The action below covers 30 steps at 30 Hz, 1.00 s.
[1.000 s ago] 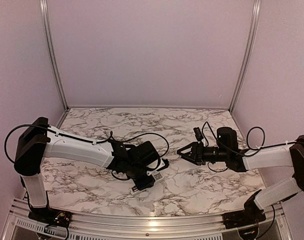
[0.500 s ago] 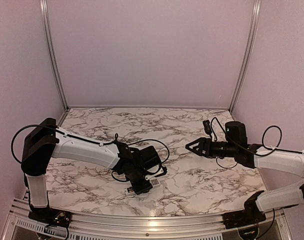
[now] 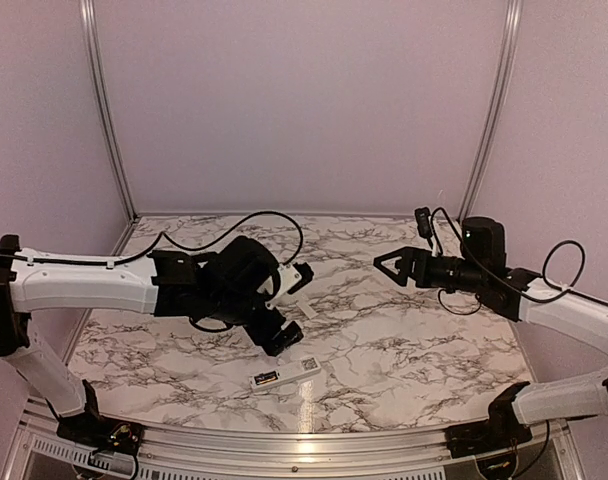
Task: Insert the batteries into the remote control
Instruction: Pick up the battery cover at the center of the board.
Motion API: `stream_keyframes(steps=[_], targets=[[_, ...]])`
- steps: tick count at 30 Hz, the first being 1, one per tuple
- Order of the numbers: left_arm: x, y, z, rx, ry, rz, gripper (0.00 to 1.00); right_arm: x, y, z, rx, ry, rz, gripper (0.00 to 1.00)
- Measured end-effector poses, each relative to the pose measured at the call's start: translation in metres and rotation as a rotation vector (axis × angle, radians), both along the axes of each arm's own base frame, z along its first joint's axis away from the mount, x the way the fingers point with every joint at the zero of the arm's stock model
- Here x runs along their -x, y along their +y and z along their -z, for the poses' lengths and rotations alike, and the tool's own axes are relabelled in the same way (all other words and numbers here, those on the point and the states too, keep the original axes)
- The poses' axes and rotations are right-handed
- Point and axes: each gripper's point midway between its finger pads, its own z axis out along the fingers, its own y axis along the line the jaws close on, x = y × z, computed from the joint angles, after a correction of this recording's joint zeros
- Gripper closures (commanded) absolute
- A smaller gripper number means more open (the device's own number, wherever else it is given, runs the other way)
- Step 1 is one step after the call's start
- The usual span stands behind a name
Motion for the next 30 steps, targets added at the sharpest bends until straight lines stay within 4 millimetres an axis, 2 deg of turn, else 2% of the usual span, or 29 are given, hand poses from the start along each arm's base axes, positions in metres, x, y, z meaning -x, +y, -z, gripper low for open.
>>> stream_keyframes(steps=[3,4,6,8,12,15,18,21,24,30], targets=[[-0.028,0.029,-0.06,0.217,-0.083,-0.17,0.01,-0.01,0.006,-0.001,0.024,-0.004,-0.013,0.07],[-0.037,0.039,-0.073,0.272,-0.097,-0.228,0.01,-0.015,0.008,0.001,0.04,0.008,-0.018,0.08],[-0.053,0.056,-0.086,0.342,-0.108,-0.321,0.01,-0.027,0.018,0.006,0.087,0.027,-0.041,0.12],[-0.063,0.071,-0.083,0.374,-0.097,-0.401,0.01,-0.039,0.028,0.016,0.154,0.043,-0.061,0.21],[-0.06,0.088,-0.058,0.364,-0.056,-0.476,0.01,-0.049,0.061,0.051,0.302,0.093,-0.15,0.29],[-0.058,0.097,-0.05,0.363,-0.044,-0.51,0.01,-0.043,0.078,0.094,0.401,0.163,-0.223,0.32],[-0.057,0.102,-0.053,0.379,-0.048,-0.531,0.01,-0.031,0.086,0.134,0.489,0.242,-0.277,0.35],[-0.056,0.106,-0.054,0.394,-0.057,-0.539,0.01,-0.023,0.091,0.163,0.569,0.29,-0.318,0.38],[-0.055,0.109,-0.05,0.391,-0.06,-0.547,0.01,-0.022,0.101,0.174,0.623,0.296,-0.344,0.4],[-0.053,0.113,-0.038,0.368,-0.052,-0.549,0.01,-0.032,0.121,0.176,0.668,0.256,-0.37,0.44]])
